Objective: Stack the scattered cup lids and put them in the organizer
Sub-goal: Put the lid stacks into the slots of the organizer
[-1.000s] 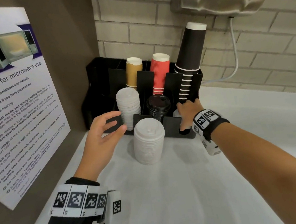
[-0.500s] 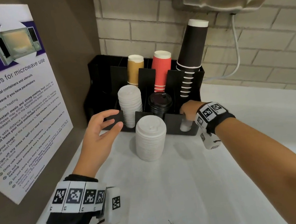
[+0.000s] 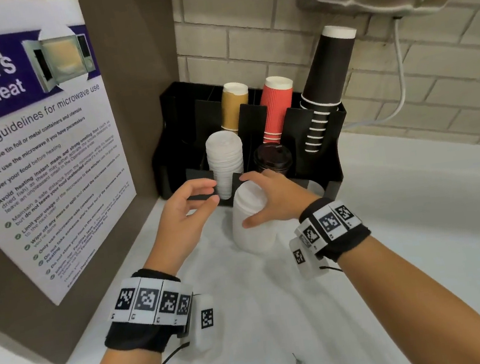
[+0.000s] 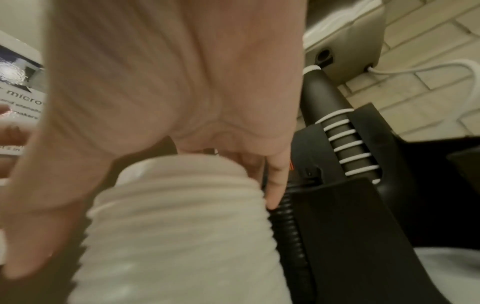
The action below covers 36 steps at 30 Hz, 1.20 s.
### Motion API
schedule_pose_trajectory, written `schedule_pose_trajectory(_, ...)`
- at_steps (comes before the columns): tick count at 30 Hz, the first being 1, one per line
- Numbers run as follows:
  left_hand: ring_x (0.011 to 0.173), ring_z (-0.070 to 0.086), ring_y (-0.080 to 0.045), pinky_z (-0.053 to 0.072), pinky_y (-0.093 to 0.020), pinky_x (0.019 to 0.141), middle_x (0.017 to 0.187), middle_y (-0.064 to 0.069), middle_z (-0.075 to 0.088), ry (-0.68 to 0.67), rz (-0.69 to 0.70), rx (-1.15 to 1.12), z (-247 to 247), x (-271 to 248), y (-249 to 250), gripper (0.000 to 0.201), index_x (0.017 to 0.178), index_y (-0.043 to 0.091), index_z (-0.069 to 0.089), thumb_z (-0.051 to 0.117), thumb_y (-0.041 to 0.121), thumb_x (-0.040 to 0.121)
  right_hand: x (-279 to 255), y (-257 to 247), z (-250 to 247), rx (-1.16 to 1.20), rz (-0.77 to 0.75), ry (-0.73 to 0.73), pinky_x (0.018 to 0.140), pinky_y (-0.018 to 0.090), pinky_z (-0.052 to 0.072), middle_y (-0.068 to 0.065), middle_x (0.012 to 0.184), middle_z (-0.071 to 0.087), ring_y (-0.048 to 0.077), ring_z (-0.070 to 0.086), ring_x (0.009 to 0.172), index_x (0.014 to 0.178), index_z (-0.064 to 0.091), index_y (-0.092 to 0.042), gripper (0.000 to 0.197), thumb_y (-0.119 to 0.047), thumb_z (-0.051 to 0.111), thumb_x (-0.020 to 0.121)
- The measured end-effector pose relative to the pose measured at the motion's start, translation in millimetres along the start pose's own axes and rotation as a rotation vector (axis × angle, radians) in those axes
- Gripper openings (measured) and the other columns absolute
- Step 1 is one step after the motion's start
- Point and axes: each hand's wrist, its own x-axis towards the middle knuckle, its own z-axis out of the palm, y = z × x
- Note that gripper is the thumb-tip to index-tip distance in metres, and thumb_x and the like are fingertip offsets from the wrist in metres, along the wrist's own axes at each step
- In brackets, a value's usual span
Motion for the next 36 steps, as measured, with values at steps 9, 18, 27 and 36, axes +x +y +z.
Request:
schedule_pose_trajectory(9, 0.093, 0.062, 0.000, 0.045, -0.015, 0.079, 0.113, 0.013, 0.062, -0.019, -0.021, 0.019, 3, -7, 3, 0.036, 0.110, 0.039, 0.060, 0.070, 0.015, 0.087, -7, -5, -16, 0.107, -0.037, 0.165, 0.095, 0.030, 0.040, 0.005, 0.129, 0.048, 0.022, 0.045, 0.118, 0.137, 0.038, -0.028, 0.084, -0.038, 0.083, 0.067)
schedule_pose_trajectory(18, 0.127, 0.052, -0.008, 0.050, -0.035, 0.101, 0.150, 0.008, 0.040, -0.152, 0.047, -0.187, 34, -19, 20, 0.095, 0.143, 0.048, 0.032, 0.081, 0.027, 0.065, -55, -45, -19, 0.716, -0.203, 0.171, 0.090, 0.028, 0.053, 0.001, 0.111, 0.062, 0.014, 0.062, 0.103, 0.127, 0.047, -0.034, 0.054, -0.028, 0.075, 0.081)
schedule_pose_trajectory(27, 0.126, 0.054, -0.018, 0.054, -0.045, 0.095, 0.145, 0.006, 0.043, -0.211, 0.025, -0.173, 34, -23, 26, 0.093, 0.143, 0.041, 0.039, 0.085, 0.026, 0.063, -74, -31, -33, 0.839, -0.170, 0.096, 0.095, 0.060, 0.047, 0.007, 0.121, 0.063, 0.027, 0.063, 0.111, 0.131, 0.053, -0.027, 0.053, -0.029, 0.068, 0.080)
schedule_pose_trajectory(36, 0.128, 0.052, -0.018, 0.048, -0.051, 0.102, 0.148, 0.009, 0.042, -0.227, 0.008, -0.147, 36, -24, 31, 0.098, 0.144, 0.042, 0.037, 0.086, 0.028, 0.060, -80, -35, -31, 0.875, -0.180, 0.137, 0.089, 0.060, 0.051, 0.008, 0.120, 0.065, 0.026, 0.066, 0.106, 0.128, 0.054, -0.026, 0.056, -0.036, 0.073, 0.076)
